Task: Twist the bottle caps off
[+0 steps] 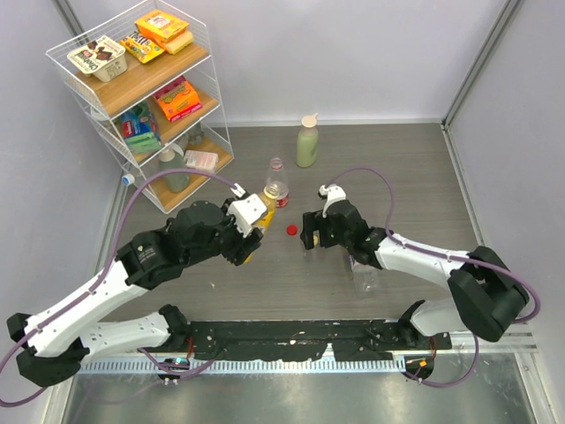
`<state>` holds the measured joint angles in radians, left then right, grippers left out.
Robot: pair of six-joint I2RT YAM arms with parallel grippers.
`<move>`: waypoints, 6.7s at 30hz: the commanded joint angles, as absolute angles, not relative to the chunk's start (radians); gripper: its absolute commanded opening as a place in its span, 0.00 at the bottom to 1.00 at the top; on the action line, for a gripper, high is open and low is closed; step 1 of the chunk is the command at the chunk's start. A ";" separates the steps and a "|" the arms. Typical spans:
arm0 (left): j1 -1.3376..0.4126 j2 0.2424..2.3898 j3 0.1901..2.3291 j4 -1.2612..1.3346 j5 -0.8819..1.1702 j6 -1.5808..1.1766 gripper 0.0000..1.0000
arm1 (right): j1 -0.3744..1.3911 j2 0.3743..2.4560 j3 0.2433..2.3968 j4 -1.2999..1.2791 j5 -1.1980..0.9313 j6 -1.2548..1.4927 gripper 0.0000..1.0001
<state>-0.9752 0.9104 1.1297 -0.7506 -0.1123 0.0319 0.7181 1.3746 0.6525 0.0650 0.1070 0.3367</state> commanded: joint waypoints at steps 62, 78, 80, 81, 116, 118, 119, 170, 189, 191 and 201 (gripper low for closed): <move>-0.977 0.873 1.025 -0.644 -0.093 0.091 1.00 | 0.721 1.123 0.847 0.341 -0.410 0.332 0.02; -0.977 0.842 0.973 -0.614 -0.319 0.069 1.00 | 0.721 1.267 0.977 0.130 0.294 0.152 0.02; -0.977 0.844 0.970 -0.614 -0.318 0.071 1.00 | 0.721 1.292 0.985 0.146 0.345 0.155 0.02; -0.977 0.844 0.968 -0.612 -0.318 0.072 1.00 | 0.721 1.308 0.991 0.153 0.363 0.155 0.02; -0.977 0.845 0.966 -0.618 -0.302 0.074 1.00 | 0.719 1.235 0.813 0.250 0.296 0.199 0.86; -0.977 0.845 0.965 -0.621 -0.301 0.072 1.00 | 0.719 1.226 0.819 0.238 0.291 0.206 0.91; -0.977 0.848 0.966 -0.620 -0.301 0.072 1.00 | 0.719 1.224 0.828 0.230 0.288 0.206 0.92; -0.974 0.887 0.989 -0.644 -0.313 0.060 1.00 | 0.522 1.351 0.827 -0.577 0.249 0.509 0.82; -0.976 0.968 1.095 -0.667 -0.287 0.018 1.00 | 0.469 1.293 0.853 -0.511 0.169 0.457 0.09; -0.976 0.982 1.111 -0.667 -0.275 0.011 1.00 | 0.469 1.263 0.850 -0.500 0.173 0.456 0.06; -0.976 1.080 1.186 -0.632 -0.184 -0.025 1.00 | 0.465 1.077 0.834 -0.488 0.158 0.413 0.02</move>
